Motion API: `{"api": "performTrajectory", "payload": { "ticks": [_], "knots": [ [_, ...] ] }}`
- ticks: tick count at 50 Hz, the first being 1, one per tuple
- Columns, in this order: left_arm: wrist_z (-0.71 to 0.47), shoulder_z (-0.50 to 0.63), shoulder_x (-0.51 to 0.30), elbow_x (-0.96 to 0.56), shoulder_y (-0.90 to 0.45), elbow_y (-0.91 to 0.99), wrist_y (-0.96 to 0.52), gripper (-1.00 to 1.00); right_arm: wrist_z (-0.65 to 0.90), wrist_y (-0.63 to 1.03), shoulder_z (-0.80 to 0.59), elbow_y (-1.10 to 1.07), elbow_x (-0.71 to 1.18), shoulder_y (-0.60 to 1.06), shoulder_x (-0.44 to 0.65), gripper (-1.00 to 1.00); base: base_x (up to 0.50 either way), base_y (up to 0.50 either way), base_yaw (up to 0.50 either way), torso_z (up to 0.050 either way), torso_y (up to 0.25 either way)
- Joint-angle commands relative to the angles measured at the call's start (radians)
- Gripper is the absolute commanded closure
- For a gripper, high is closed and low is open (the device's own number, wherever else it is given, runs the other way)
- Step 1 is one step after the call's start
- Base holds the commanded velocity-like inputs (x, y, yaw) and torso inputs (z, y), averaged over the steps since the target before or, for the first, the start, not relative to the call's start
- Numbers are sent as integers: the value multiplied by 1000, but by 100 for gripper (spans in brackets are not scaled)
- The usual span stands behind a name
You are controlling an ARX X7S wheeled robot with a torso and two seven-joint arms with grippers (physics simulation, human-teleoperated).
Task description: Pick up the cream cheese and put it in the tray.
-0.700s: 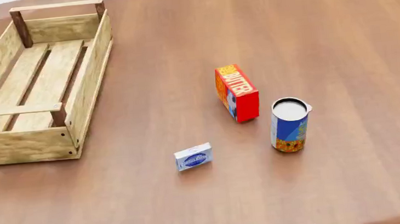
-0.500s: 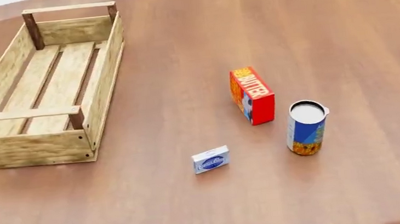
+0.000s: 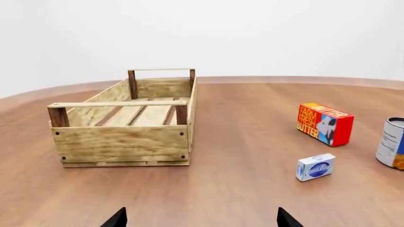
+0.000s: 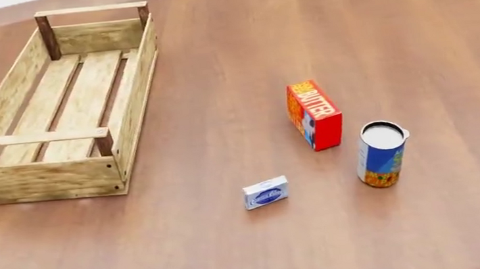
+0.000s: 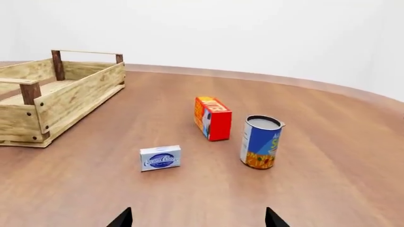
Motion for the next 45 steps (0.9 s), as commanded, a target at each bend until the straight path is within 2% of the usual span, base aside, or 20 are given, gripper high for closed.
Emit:
{"api": "performTrajectory", "payload": {
  "ticks": [1, 32, 45],
  "knots": [
    [-20, 17, -18, -13, -1, -4, 5, -100, 21, 0, -22, -1, 8, 0, 13, -100, 164, 500, 0, 0, 0],
    [-40, 63, -55, -45, 1, 1, 28, -100, 55, -13, -69, -7, 28, 0, 46, -100, 273, 497, 0, 0, 0],
    [-55, 74, -65, -52, -7, -6, 22, -100, 72, -21, -76, -11, 40, -1, 56, -100, 403, 340, 0, 49, 39]
  ]
}}
